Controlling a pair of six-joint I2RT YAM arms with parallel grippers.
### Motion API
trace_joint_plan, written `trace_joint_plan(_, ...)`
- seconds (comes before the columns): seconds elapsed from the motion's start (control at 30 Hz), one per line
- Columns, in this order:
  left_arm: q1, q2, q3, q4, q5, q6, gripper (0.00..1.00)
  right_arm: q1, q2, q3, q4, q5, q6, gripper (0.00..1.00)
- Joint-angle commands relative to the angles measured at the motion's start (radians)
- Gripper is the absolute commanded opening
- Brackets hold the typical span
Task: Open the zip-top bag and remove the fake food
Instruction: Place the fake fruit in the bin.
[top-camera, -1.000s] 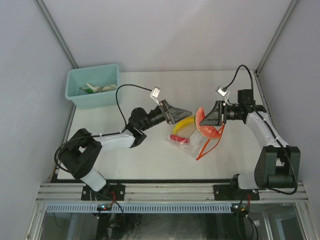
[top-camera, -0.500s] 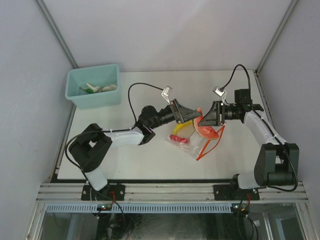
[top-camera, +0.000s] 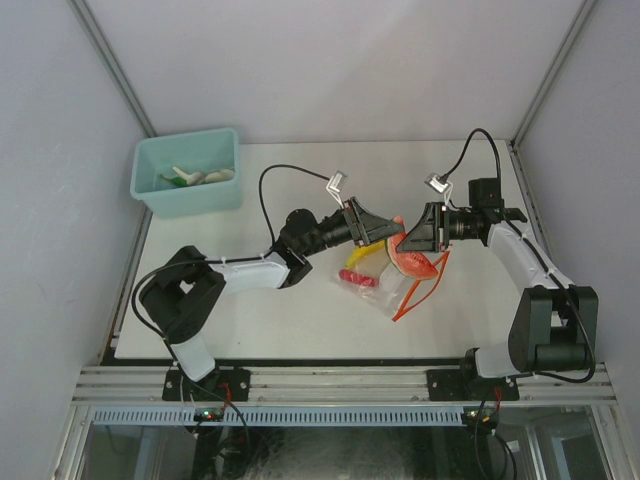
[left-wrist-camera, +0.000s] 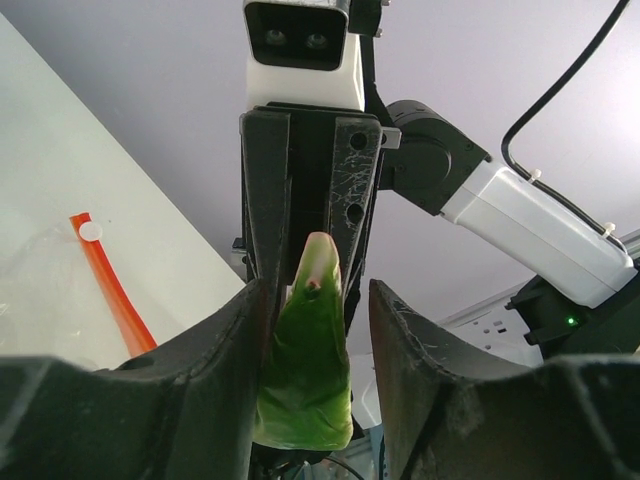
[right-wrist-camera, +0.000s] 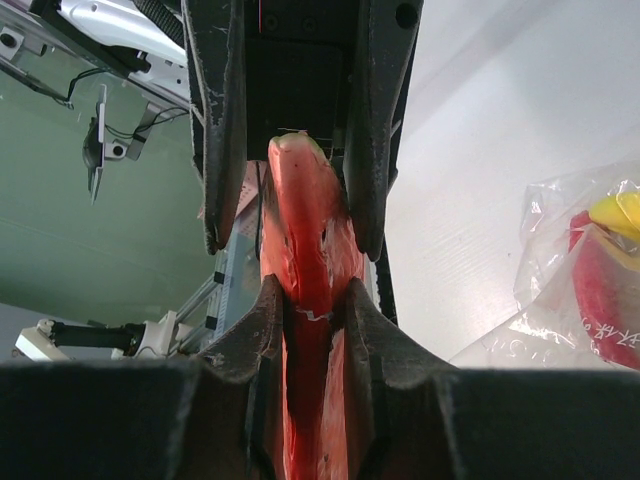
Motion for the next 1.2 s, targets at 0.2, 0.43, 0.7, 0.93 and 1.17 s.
trace_joint_plan(0.2, -0.016, -0.003, 0.070, -0.017, 0.057, 0.032, 0.14, 0.004, -0.005, 0.036, 0.014, 0.000, 0.003, 0.11)
trace_joint_plan(0.43, 0.017, -0.044, 0.013, 0.036, 0.029, 0.010, 0.00, 0.001, -0.047, 0.036, -0.057, 0.072, -0.067, 0.63)
trace_joint_plan(0.7, 0.084, -0.132, -0.083, 0.039, 0.024, 0.022, 0.00, -0.017, -0.070, 0.038, -0.097, 0.052, -0.123, 0.72)
trace_joint_plan(0.93, 0.152, -0.213, -0.157, -0.002, 0.027, 0.055, 0.00, -0.038, -0.084, 0.038, -0.125, 0.010, -0.171, 0.72)
trace_joint_plan(1.17, 0.242, -0.297, -0.199, -0.044, 0.035, 0.082, 0.00, -0.051, -0.083, 0.038, -0.136, 0.021, -0.185, 0.72)
